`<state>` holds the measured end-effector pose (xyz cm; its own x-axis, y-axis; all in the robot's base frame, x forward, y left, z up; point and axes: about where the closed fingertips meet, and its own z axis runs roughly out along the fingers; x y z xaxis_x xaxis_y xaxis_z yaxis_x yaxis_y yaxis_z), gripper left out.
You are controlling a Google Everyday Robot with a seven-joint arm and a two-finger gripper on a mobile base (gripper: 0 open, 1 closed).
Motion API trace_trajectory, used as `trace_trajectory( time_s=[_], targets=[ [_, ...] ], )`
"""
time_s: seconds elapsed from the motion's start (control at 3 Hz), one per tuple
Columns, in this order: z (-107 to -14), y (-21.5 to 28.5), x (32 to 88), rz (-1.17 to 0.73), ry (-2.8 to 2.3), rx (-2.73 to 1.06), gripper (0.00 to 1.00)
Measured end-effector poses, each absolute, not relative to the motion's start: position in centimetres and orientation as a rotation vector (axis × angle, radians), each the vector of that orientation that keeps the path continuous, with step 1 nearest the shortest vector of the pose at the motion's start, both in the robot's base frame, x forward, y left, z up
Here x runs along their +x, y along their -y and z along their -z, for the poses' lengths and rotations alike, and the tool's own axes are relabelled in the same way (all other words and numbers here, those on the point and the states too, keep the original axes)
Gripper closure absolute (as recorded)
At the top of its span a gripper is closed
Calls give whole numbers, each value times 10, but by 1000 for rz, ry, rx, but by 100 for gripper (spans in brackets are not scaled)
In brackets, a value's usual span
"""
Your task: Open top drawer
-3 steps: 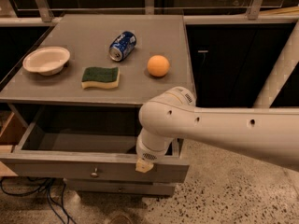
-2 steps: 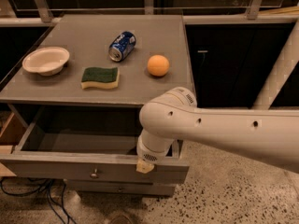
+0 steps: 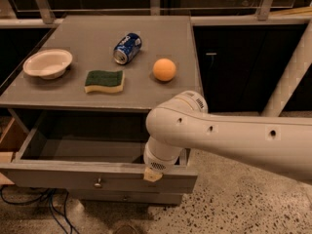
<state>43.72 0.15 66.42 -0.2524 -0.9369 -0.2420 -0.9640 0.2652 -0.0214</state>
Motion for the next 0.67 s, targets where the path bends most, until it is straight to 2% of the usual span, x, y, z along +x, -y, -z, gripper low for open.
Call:
trace_trajectory(
  time_s=[0.67],
  targets=[
    [-674,5,430,-165,-2351,-1757,100]
  ],
)
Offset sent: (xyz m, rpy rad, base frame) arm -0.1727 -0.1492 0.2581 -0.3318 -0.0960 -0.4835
